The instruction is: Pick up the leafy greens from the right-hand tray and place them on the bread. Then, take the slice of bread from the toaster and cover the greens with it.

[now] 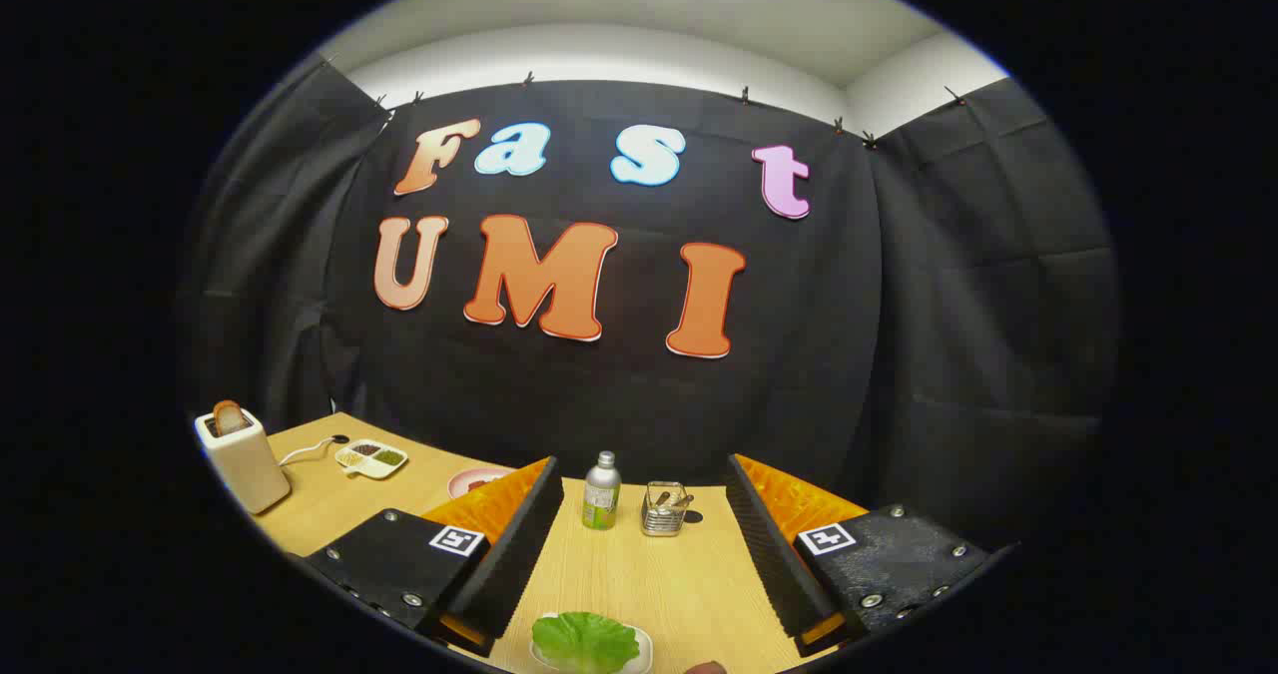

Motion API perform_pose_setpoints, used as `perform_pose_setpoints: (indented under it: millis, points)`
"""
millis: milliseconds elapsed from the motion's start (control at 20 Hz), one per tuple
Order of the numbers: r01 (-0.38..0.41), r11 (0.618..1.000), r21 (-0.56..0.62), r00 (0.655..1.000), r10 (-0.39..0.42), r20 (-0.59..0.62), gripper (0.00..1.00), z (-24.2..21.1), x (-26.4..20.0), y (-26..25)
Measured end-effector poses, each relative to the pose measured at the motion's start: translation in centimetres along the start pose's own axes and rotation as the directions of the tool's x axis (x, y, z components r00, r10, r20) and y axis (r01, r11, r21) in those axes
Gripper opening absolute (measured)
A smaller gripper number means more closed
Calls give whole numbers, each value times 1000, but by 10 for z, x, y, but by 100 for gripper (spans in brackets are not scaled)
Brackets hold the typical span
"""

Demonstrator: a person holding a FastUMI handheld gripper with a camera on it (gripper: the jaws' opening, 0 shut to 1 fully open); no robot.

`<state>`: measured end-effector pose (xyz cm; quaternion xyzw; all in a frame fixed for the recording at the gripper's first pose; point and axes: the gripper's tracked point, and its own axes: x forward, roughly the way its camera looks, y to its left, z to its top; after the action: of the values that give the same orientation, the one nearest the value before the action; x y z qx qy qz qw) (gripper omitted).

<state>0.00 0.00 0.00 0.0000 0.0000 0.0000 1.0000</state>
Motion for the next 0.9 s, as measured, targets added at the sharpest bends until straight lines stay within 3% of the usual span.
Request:
perform_pose_setpoints:
  millis: [450, 900]
  points:
    - [11, 999, 34, 989, -16, 148, 98, 51, -1, -17]
    - [1, 1000, 12, 994, -2, 114, 98, 47, -5, -20]
